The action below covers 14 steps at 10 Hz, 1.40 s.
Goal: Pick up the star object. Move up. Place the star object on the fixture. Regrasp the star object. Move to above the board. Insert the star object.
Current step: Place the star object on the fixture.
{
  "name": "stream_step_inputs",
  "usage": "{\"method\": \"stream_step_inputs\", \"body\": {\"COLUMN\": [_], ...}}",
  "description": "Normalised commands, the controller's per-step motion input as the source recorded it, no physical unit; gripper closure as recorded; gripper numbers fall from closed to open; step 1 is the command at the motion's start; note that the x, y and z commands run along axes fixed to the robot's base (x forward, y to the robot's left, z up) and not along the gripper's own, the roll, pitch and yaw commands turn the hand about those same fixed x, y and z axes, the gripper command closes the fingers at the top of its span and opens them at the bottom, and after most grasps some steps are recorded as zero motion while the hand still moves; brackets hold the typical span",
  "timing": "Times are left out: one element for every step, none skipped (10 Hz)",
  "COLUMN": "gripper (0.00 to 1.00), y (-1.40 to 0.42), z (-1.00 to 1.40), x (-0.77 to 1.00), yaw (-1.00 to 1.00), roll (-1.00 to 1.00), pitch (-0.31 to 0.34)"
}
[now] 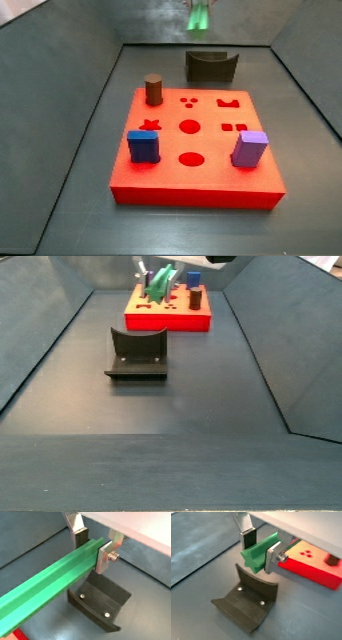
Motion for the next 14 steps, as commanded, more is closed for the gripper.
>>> {"method": "stream_step_inputs", "body": {"gripper": [1.0,1.0,1.0,1.0,1.0,1.0,1.0,1.0,1.0,1.0,1.0,1.0,1.0,1.0], "y": [0.57,0.41,0.21,0.12,0.1,0.07,0.06,0.05,0.05,0.04,0.06,0.07,0.07,0.07], "z": [0.35,0.24,0.1,0.05,0.04,0.03,0.02,0.01,0.0,0.0,-1.0,-1.0,-1.0,-1.0], "x": [0.64,0.51,0.39,0.31,0.22,0.12,0.06,0.05,0.06,0.07,0.1,0.1,0.11,0.12], "yaw": [0.33,0.22,0.16,0.13,0.09,0.03,-0.03,-0.09,-0.13,-0.14,-0.11,-0.11,-0.12,-0.13], "roll": [-1.0,-1.0,-1.0,-1.0,-1.0,-1.0,-0.9,-0.72,-0.47,-0.3,-1.0,-1.0,-1.0,-1.0], "pitch": [0.329,0.357,0.359,0.365,0.379,0.393,0.349,0.276,0.206,0.164,0.07,0.049,0.057,0.072]}}
